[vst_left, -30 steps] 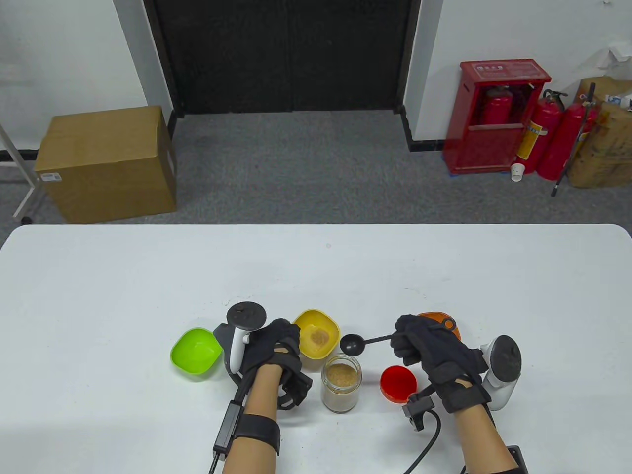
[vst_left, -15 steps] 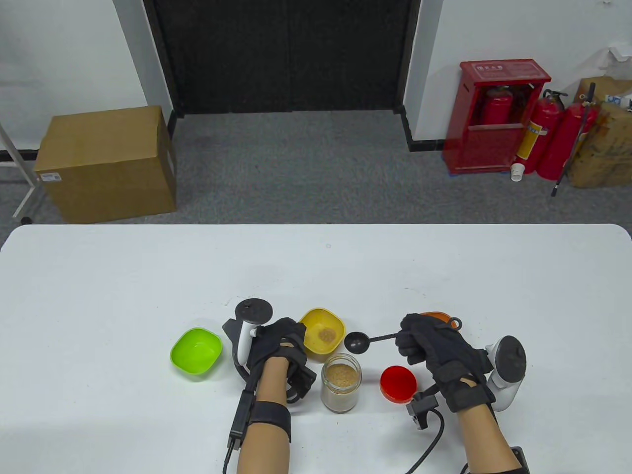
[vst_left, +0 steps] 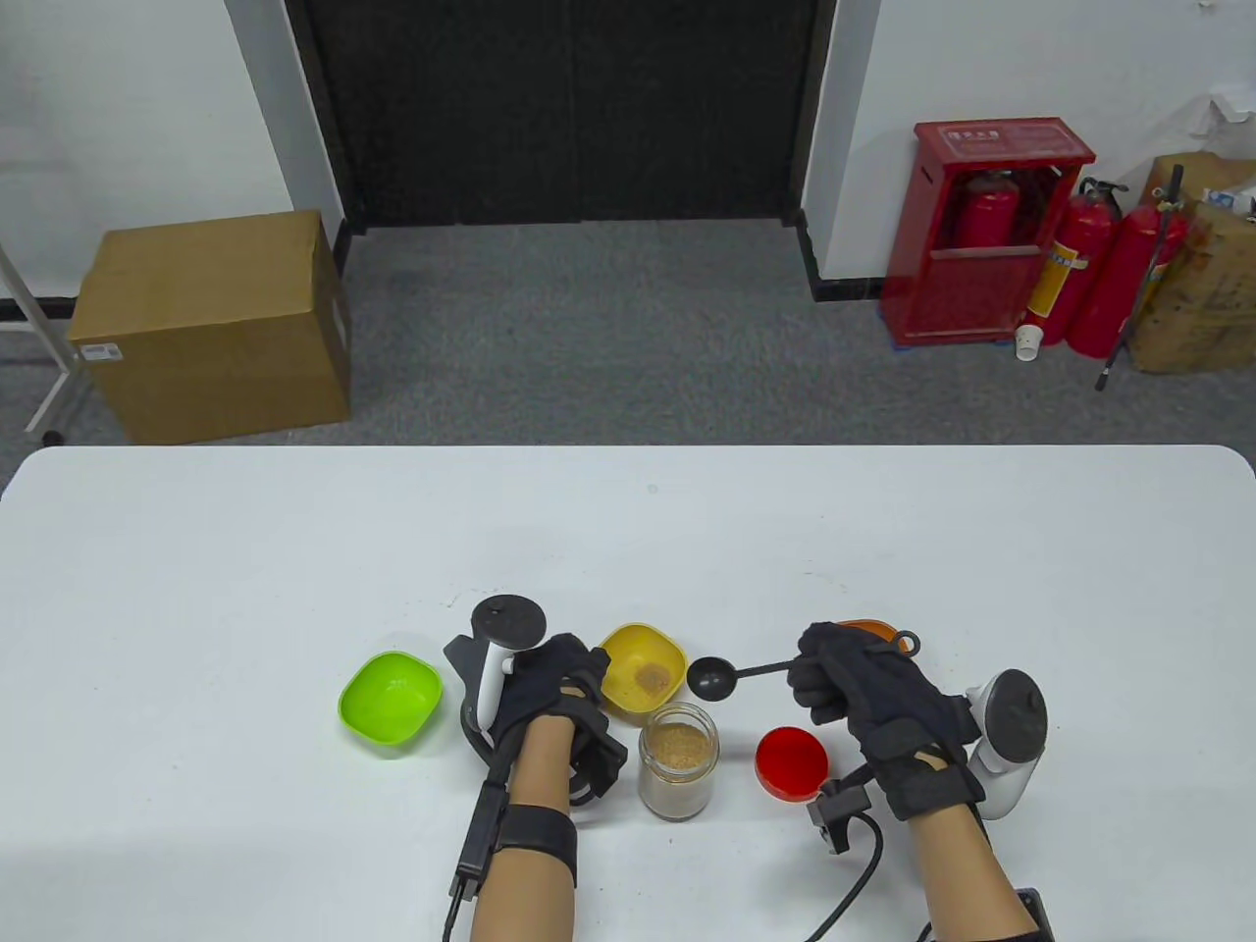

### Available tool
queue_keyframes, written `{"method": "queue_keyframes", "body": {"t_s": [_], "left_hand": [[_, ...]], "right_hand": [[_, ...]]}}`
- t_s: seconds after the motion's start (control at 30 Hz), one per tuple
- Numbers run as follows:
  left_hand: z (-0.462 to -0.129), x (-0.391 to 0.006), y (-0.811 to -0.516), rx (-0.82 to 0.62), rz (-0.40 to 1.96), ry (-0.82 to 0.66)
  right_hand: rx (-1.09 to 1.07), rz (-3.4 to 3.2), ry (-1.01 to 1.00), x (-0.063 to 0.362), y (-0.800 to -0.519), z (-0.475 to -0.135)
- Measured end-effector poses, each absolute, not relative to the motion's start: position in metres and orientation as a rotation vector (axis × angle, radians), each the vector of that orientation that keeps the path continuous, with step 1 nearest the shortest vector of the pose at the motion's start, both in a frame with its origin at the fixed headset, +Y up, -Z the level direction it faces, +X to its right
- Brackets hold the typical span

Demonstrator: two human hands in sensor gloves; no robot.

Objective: Scoop brown sugar granules from jar into dishes

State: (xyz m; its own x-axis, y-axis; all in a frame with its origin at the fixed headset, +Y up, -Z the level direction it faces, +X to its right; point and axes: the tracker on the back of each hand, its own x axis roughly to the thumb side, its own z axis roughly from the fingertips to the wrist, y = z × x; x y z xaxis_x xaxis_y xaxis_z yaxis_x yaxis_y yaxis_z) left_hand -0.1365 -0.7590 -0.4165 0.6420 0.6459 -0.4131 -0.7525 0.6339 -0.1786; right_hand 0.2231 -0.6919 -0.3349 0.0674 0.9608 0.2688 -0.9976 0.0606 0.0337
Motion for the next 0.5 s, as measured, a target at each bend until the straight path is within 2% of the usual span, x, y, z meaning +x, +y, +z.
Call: {"method": "queue_keyframes", "body": {"t_s": [0.23,0.37,0.5], "left_hand": [[-0.406,-0.152,-0.723,-0.243,0.736,0.281],[-0.396,-0.176,-0.696,-0.117,0.642,0.29],[-0.387,-0.206,-0.683,-0.034,0.535,0.314]], "right_hand": [[0.234,1.496,-0.207,0.223,-0.691,-0.335],[0.246,1.517,-0.2,0.221,-0.691,-0.335],[0.246,1.516,-0.208,0.219,-0.691,-0.335]]}}
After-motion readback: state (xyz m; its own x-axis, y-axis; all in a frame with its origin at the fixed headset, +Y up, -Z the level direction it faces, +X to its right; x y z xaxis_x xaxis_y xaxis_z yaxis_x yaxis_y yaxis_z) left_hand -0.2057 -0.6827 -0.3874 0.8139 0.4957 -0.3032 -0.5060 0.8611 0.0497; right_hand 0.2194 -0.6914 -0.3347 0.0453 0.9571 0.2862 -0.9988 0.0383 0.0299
